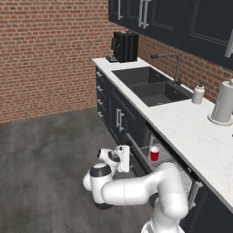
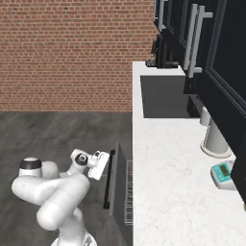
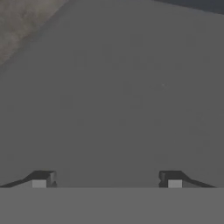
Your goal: Pick up the cup and bowl from the counter, place them in the dishwasher, and close the dishwasher door.
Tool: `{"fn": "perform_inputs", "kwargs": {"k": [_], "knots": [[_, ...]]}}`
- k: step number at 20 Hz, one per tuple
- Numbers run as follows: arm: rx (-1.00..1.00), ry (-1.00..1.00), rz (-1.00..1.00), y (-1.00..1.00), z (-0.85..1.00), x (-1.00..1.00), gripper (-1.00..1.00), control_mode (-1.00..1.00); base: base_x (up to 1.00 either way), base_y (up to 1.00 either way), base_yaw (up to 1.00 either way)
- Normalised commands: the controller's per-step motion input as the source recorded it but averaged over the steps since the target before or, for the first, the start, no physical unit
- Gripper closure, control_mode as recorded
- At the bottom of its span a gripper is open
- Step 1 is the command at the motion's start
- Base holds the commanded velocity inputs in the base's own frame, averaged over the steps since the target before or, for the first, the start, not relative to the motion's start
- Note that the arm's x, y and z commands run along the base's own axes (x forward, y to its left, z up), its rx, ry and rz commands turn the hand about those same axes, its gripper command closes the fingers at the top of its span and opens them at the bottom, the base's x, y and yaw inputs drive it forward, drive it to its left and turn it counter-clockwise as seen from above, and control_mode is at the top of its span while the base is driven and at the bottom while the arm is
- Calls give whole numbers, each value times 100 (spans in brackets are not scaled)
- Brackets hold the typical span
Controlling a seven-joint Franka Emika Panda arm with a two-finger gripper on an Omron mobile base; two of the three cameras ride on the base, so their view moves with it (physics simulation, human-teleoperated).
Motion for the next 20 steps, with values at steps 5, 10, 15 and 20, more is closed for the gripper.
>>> {"fn": "perform_inputs", "kwargs": {"k": [5,10,15,20], "knots": [[-15,-7,-13,-100,-12,2,-100,-100,0,0,0],[-15,-4,-14,-100,-9,13,-100,-100,0,0,0],[-15,0,-13,-98,-17,18,-100,-100,0,0,0],[-14,0,-11,-78,-27,15,-100,-100,0,0,0]]}}
